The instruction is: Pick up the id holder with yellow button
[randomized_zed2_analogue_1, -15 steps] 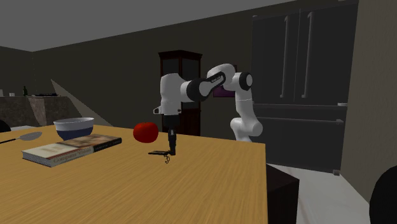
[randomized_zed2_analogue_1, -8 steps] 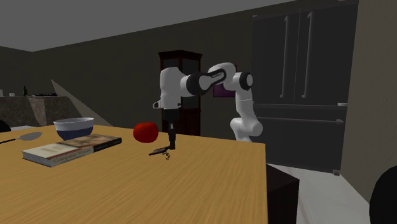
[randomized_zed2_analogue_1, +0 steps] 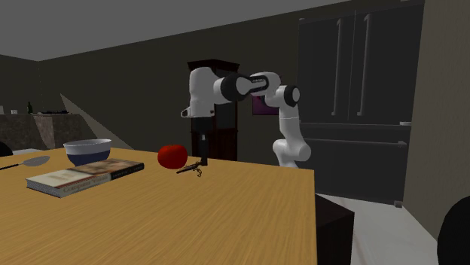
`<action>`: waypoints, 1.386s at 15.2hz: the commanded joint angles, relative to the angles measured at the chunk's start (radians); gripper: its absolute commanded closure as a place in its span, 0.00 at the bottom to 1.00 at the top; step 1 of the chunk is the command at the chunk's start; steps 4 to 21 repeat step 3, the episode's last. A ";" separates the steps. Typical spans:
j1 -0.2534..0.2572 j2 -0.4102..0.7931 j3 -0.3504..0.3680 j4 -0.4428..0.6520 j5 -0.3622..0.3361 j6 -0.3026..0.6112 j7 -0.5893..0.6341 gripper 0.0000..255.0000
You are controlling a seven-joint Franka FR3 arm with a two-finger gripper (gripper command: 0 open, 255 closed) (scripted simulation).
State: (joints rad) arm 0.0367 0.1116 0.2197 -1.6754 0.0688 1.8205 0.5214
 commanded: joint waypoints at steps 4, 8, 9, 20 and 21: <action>0.000 0.002 0.000 0.033 -0.001 -0.031 0.002 1.00; 0.000 0.002 0.000 0.033 -0.001 -0.031 0.002 1.00; 0.000 0.002 0.000 0.033 -0.001 -0.031 0.002 1.00; 0.000 0.002 0.000 0.033 -0.001 -0.031 0.002 1.00; 0.000 0.002 0.000 0.033 -0.001 -0.031 0.002 1.00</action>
